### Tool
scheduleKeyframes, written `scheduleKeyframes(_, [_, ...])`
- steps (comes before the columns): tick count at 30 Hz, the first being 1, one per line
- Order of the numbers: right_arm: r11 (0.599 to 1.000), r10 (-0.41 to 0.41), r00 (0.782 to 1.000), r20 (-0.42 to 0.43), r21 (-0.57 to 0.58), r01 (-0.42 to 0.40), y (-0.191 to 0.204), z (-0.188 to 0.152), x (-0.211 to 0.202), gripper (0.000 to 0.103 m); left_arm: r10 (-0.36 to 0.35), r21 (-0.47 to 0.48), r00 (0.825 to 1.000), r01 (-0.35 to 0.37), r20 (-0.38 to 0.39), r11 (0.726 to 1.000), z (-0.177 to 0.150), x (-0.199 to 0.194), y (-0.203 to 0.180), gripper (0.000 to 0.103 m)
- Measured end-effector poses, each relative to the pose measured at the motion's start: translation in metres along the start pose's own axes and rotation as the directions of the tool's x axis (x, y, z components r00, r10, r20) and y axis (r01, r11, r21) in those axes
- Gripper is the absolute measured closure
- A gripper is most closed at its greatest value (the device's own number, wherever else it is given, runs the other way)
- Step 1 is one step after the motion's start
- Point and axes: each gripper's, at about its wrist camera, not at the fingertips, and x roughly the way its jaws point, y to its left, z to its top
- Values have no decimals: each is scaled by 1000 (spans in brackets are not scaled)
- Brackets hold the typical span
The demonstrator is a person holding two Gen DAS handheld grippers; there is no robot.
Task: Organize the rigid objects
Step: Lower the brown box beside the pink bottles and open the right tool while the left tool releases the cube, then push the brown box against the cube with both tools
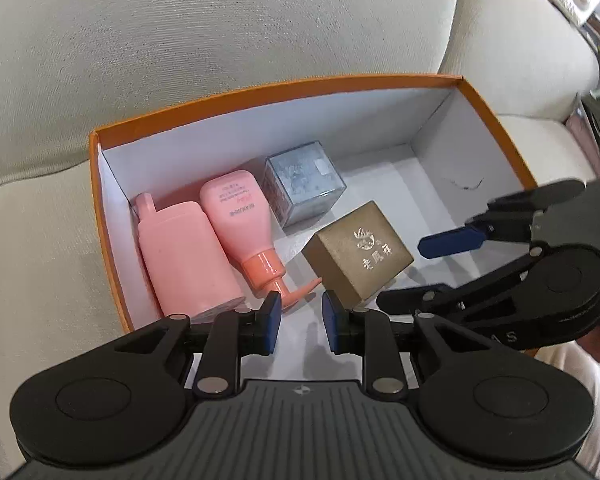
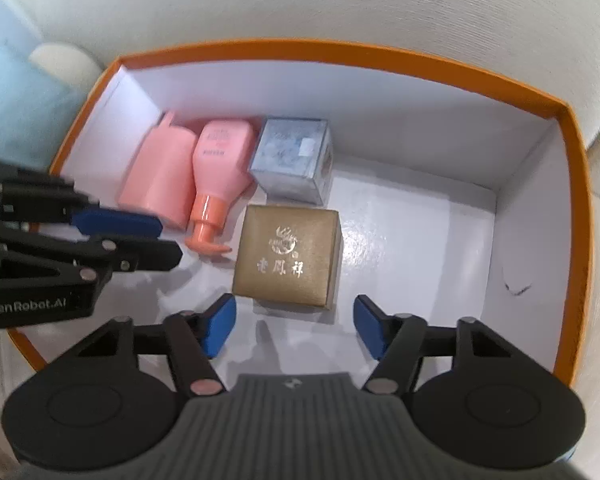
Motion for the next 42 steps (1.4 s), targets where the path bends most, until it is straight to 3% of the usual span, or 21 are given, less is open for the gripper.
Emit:
scheduleKeyframes(8, [996, 23, 1000, 8, -90, -22, 6, 8, 6, 58, 5, 9, 1000, -5, -12, 1000, 1, 9, -1, 74])
scheduleKeyframes(15, [984, 56, 998, 19, -172, -52, 9, 13, 7, 63, 2, -2, 1000, -2, -8, 1000, 2, 11, 0, 76])
scheduleKeyframes(23, [978, 31, 999, 23, -205, -25, 9, 16, -9, 57, -29, -44, 999, 29, 21, 999, 4, 10, 5, 76])
scheduleKeyframes(27, [986, 38, 996, 82, -165, -24, 1, 26, -26, 58, -20, -88, 999, 24, 39, 996, 7, 13, 6, 76])
scheduleKeyframes(31, [998, 43, 992, 122, -51, -37, -13, 47, -27, 58, -37, -153, 998, 45, 52, 987, 10, 20, 9, 76])
scheduleKeyframes(37, [988, 117, 985, 130, 82, -128, -21, 66, -9, 58, -57, -189, 996, 69, 70, 980, 12, 29, 9, 76])
scheduleKeyframes(42, [989, 107, 988, 107, 88, -117, -13, 71, 8, 63, -77, -221, 992, 97, 97, 971, 14, 31, 11, 76])
